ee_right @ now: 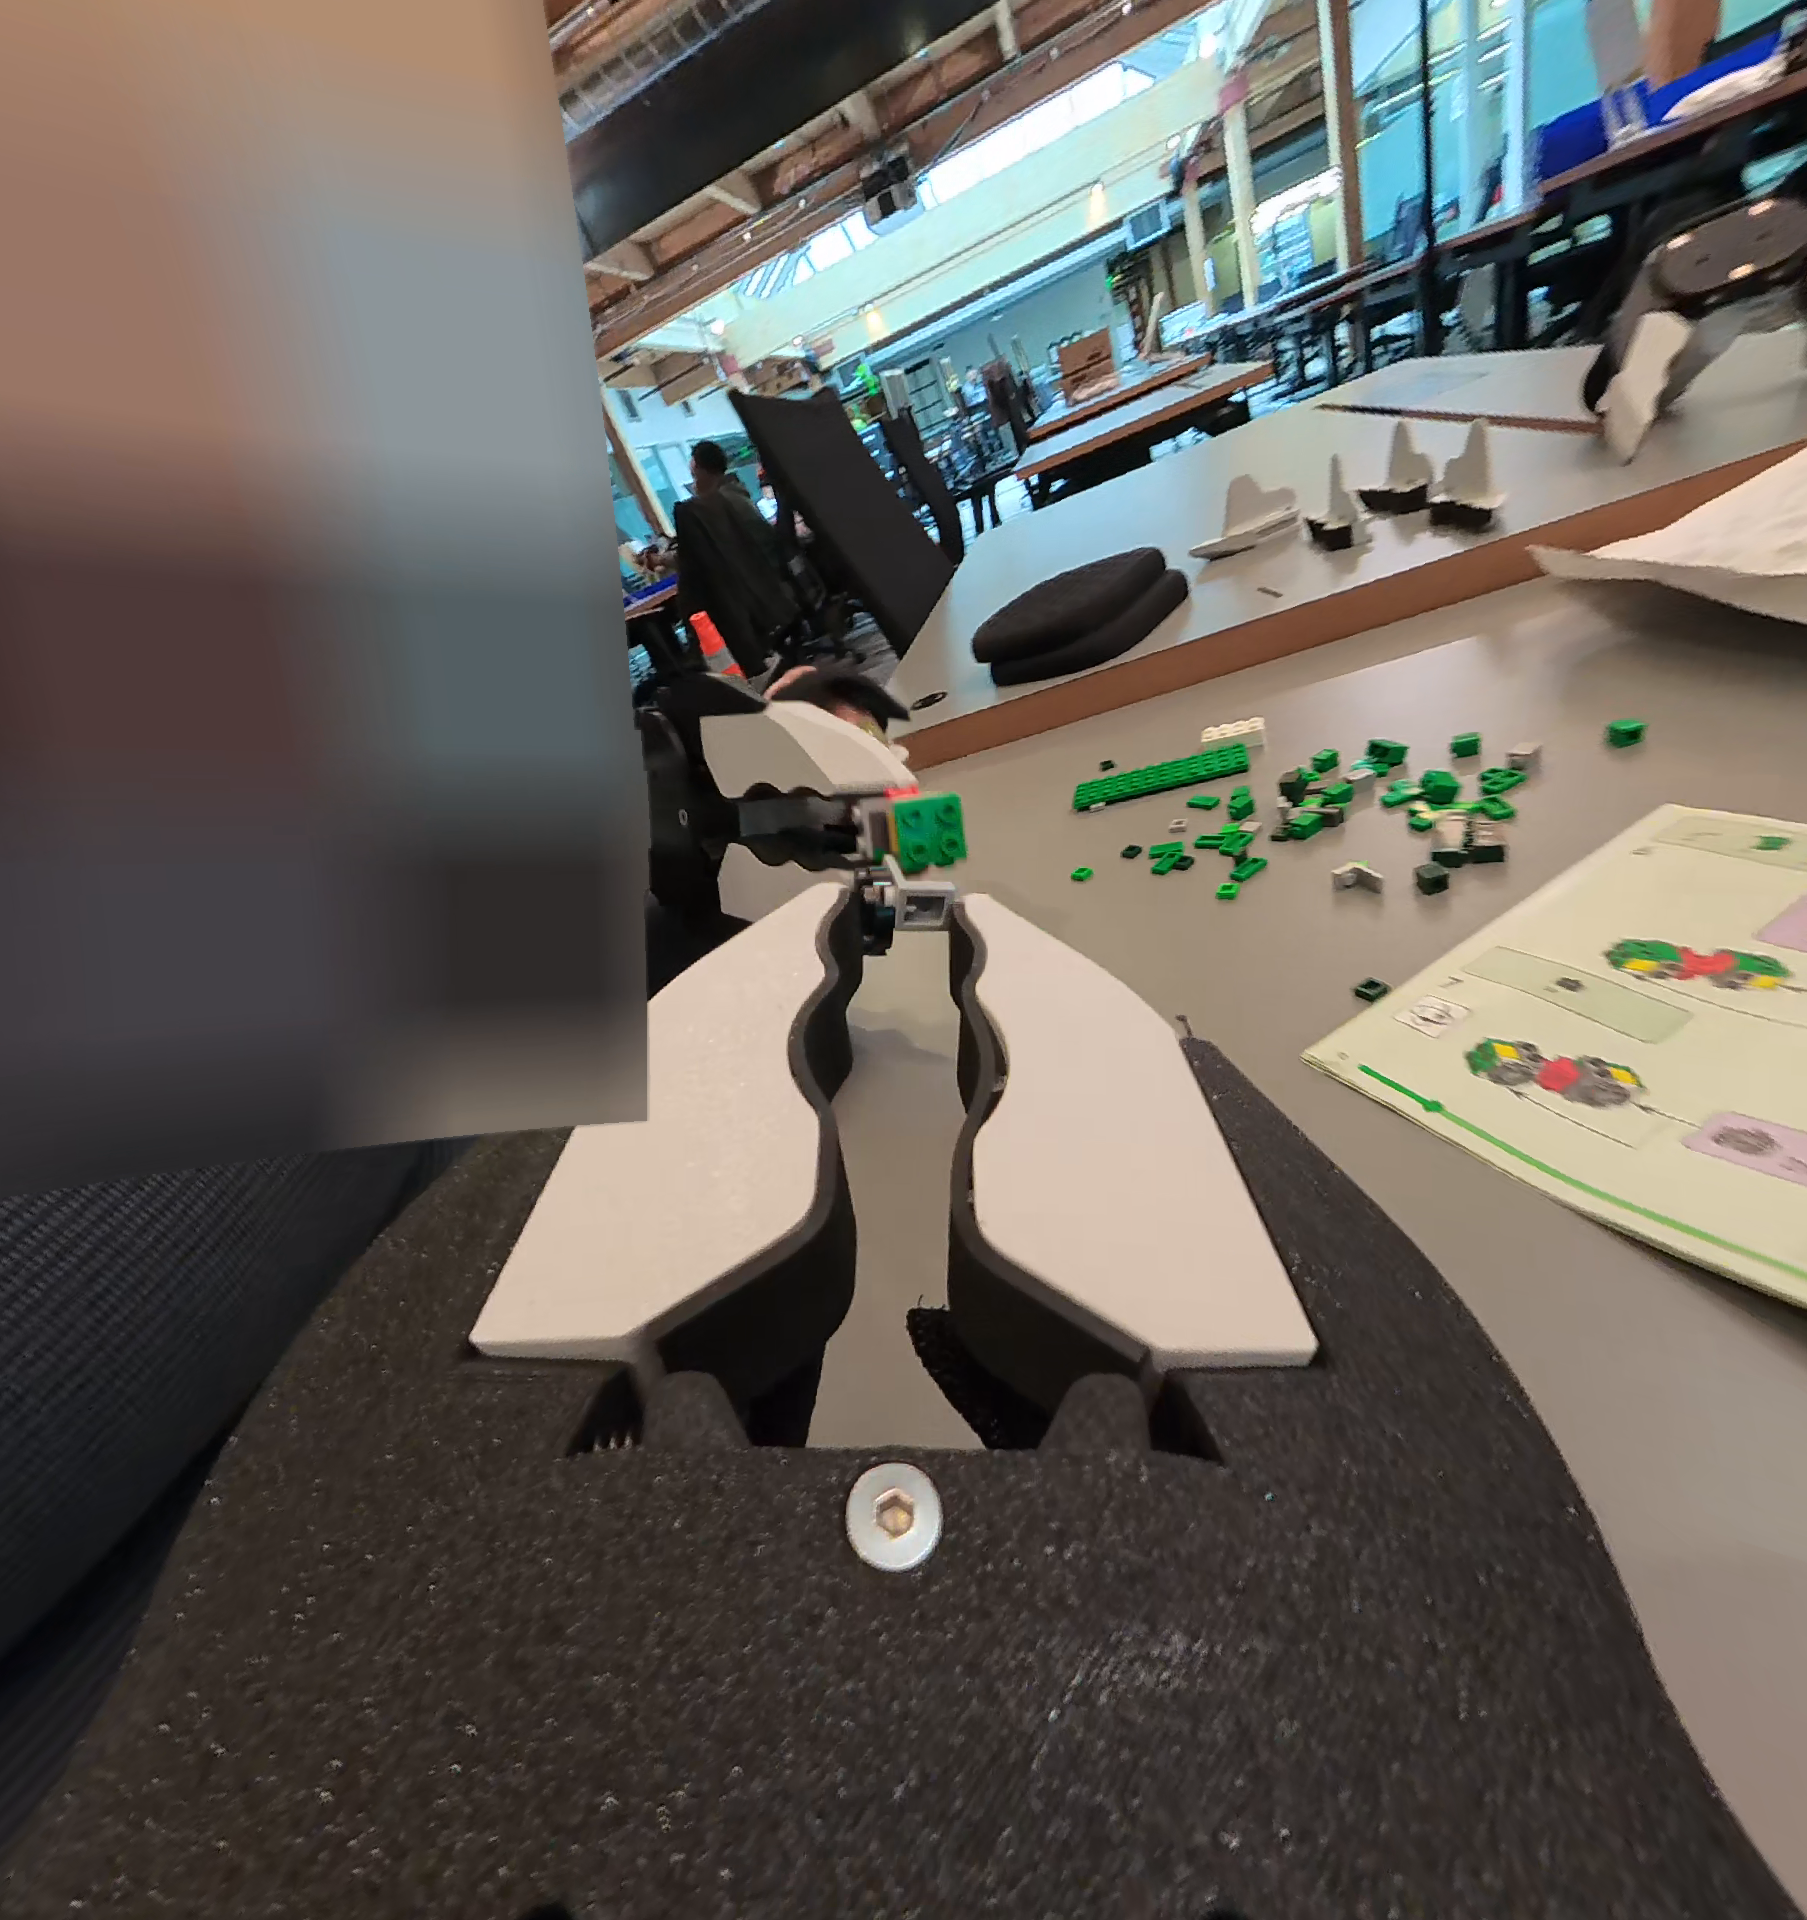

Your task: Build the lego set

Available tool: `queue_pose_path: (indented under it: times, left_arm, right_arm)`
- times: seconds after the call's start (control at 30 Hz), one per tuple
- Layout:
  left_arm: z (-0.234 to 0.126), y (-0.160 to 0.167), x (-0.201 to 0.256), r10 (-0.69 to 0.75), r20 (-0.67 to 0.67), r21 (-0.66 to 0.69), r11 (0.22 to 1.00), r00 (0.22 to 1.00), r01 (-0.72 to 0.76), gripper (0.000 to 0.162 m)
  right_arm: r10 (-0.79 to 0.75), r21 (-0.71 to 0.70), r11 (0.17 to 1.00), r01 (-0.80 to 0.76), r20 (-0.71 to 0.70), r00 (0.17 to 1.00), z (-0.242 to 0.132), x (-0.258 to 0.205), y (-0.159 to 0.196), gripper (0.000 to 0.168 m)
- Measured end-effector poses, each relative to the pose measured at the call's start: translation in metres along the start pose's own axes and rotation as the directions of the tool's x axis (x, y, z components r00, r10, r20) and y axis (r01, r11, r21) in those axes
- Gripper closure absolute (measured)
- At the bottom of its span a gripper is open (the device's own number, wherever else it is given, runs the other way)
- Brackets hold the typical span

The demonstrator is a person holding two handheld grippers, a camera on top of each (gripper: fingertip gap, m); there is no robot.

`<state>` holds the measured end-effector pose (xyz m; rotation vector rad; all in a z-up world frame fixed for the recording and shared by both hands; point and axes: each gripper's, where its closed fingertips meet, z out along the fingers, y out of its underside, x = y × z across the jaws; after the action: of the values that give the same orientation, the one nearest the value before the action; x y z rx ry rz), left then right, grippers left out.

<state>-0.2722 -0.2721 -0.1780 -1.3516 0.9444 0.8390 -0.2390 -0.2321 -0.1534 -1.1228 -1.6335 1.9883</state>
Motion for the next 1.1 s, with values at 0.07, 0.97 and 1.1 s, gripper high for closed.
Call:
queue_pose_path:
  times: [0.07,0.97,1.1]
  left_arm:
    - [0.004,-0.006,-0.002,-0.006,0.007,0.038,0.999,1.000,0.006,0.143]
    - [0.107,-0.010,0.120,0.200,-0.524,0.087,0.980,0.828,-0.181,0.142]
    - [0.108,-0.010,0.121,0.190,-0.508,0.088,0.982,0.840,-0.169,0.142]
  right_arm:
    - [-0.002,0.012,1.000,0.002,-0.011,1.000,-0.008,-0.001,-0.002,0.153]
    - [-0.513,-0.369,0.842,0.394,-0.321,0.796,-0.101,0.025,0.057,0.153]
    - [-0.556,-0.431,0.808,0.402,-0.329,0.764,-0.099,0.032,0.064,0.153]
